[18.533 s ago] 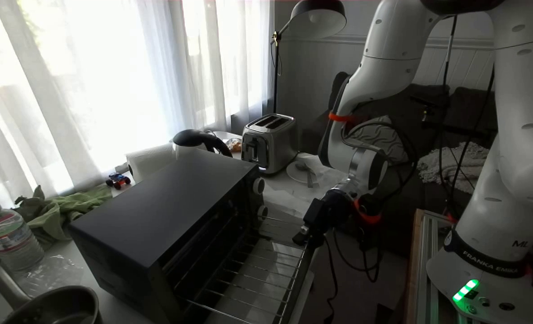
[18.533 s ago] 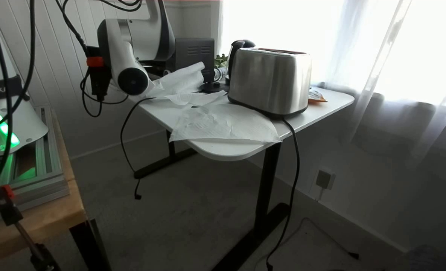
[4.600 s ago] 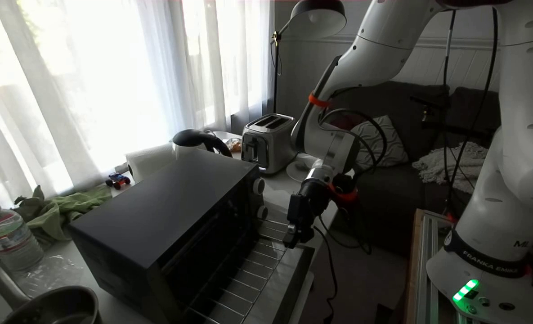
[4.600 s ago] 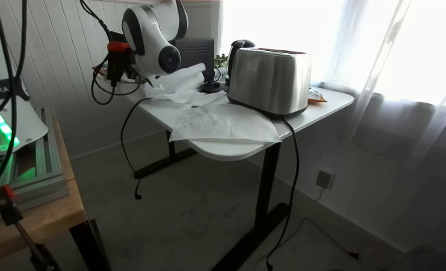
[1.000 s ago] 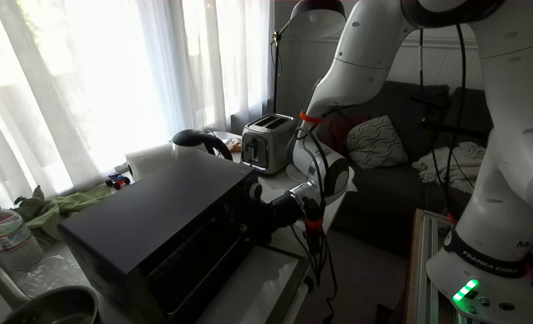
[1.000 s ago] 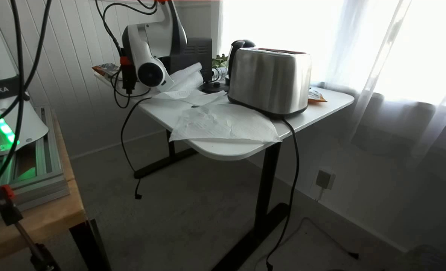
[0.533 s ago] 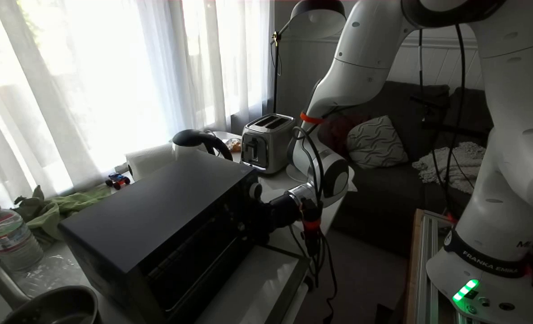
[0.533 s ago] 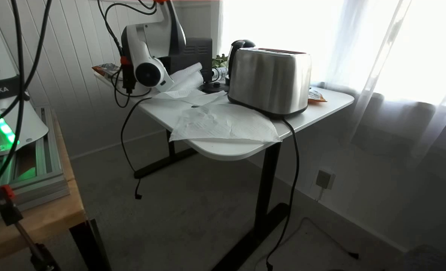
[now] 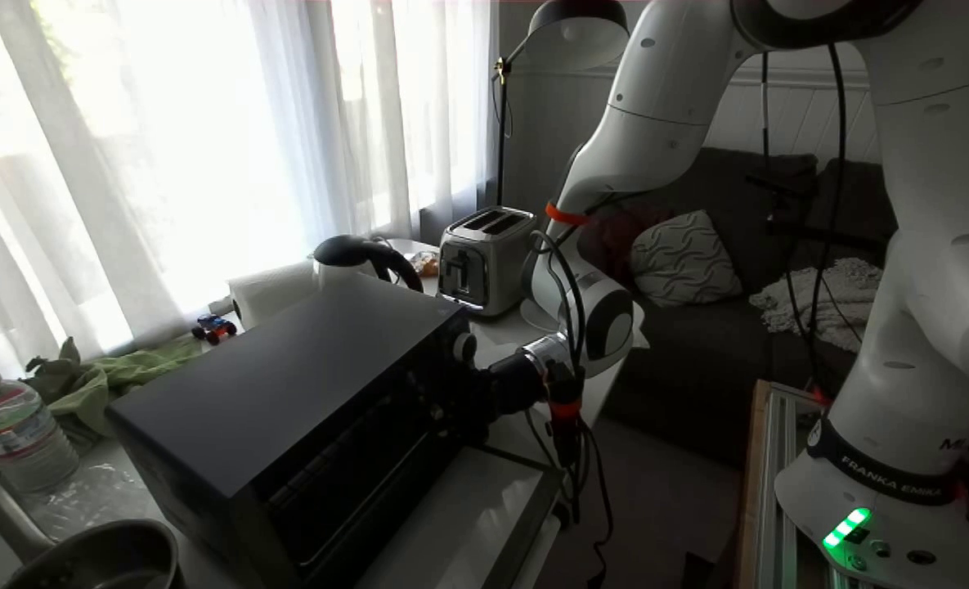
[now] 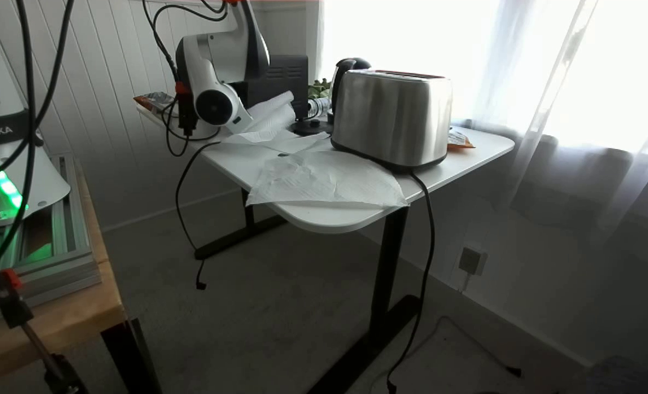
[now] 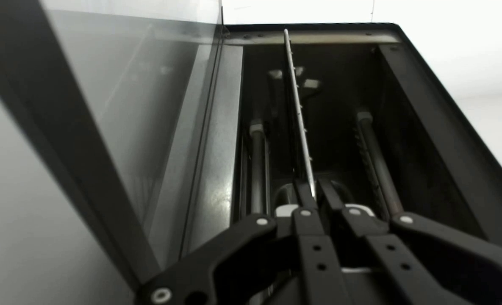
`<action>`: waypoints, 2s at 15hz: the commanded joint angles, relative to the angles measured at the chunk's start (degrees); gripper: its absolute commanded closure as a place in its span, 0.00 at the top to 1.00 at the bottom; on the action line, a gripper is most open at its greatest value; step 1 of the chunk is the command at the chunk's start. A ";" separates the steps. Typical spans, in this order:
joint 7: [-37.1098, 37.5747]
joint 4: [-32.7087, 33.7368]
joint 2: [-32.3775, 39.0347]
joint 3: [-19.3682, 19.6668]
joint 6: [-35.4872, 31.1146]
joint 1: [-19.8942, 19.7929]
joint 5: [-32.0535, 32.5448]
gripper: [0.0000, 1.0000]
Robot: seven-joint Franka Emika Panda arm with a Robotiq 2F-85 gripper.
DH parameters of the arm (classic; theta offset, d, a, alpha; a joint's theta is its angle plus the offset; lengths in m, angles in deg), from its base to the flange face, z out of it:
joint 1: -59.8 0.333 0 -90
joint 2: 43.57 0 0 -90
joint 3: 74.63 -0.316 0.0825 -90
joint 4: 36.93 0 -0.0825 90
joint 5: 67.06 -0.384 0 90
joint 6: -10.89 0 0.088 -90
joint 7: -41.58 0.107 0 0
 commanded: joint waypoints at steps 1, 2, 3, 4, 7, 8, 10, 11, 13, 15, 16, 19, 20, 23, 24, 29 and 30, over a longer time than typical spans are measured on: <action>0.67 2.39 -1.43 -1.37 -1.19 2.24 -2.50 0.03; 0.66 2.50 -1.48 -1.41 -1.16 2.27 -2.54 0.03; 0.61 2.50 -1.57 -1.38 -1.09 2.21 -2.67 0.04; 0.66 2.47 -1.62 -1.39 -0.84 2.09 -2.82 0.04; 1.07 2.33 -1.89 -1.33 -0.93 2.05 -2.45 0.40; 1.47 2.41 -2.23 -1.35 -1.03 2.08 -1.89 0.46; 2.17 2.51 -2.79 -1.37 -1.49 2.47 -1.42 0.60; 2.42 2.54 -3.08 -1.36 -1.74 2.71 -1.20 0.66; 2.75 2.11 -4.33 -0.86 -2.54 2.97 0.15 0.81; 2.14 1.34 -6.17 0.07 -2.95 2.76 3.56 0.95; 2.28 0.71 -7.42 0.73 -4.68 2.64 5.28 1.00; 3.19 -0.23 -9.80 1.93 -6.23 1.57 11.52 1.00; 3.36 -0.64 -10.82 2.31 -6.52 1.07 13.02 1.00; 3.38 -1.74 -13.85 3.41 -7.65 -0.35 17.81 1.00; 2.99 -2.76 -15.78 3.83 -8.52 -0.70 20.00 1.00; 4.04 -6.65 -23.74 4.54 -14.22 -2.90 26.72 1.00; 4.00 -8.14 -26.39 4.49 -16.12 -3.28 27.63 1.00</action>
